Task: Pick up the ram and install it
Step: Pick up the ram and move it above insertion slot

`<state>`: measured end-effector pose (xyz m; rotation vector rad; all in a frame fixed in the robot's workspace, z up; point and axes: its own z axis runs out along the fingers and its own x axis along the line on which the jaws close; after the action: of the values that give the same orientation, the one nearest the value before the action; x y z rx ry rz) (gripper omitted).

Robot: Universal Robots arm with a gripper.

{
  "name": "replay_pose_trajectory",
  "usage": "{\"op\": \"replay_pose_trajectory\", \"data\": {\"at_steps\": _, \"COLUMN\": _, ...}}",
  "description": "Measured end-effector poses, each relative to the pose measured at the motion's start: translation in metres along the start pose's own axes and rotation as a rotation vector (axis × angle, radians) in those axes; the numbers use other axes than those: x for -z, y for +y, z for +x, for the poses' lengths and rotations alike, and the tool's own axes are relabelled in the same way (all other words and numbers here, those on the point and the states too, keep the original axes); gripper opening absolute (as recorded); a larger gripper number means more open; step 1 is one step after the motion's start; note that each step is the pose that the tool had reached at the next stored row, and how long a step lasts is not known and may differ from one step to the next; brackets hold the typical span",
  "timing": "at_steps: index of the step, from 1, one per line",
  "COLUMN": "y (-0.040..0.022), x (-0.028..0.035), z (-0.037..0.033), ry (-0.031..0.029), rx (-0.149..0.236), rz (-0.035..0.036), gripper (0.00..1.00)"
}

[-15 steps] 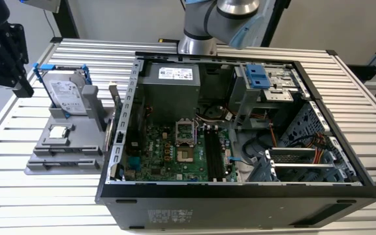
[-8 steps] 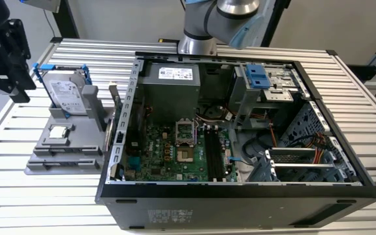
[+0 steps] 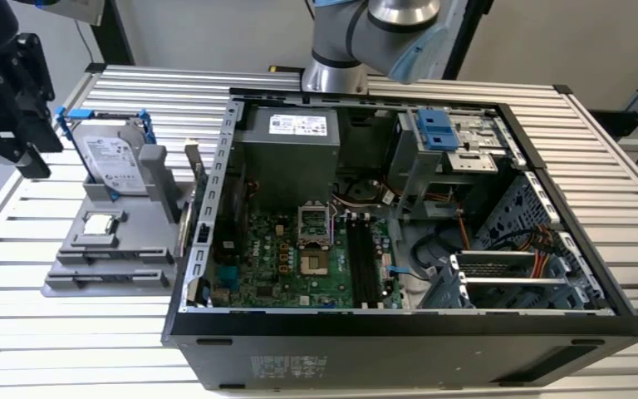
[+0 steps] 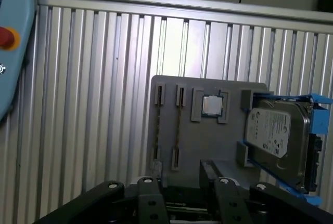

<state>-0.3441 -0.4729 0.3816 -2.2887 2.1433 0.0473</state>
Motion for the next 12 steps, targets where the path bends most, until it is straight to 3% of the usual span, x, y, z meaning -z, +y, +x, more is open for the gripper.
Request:
{"op": "replay_pose_trajectory", "data": {"at_steps": 5, "y": 0.0023, "x": -0.0083, "z": 0.0000, "ry": -0.0001, "rx": -0.007, "rz": 0.0021, "gripper": 1.00}}
{"op": "replay_pose_trajectory", "data": {"at_steps": 8, "y": 0.0024, "x": -0.0084, "z": 0.0000, "ry": 0.0004, "rx": -0.007, "rz": 0.0018, "gripper": 1.00}}
{"op": "replay_pose_trajectory", "data": {"at_steps": 12, "y": 0.0041, "x": -0.0135, "z": -0.0001, "ry": 0.0010, "rx": -0.007, "rz": 0.0157, "gripper": 1.00}}
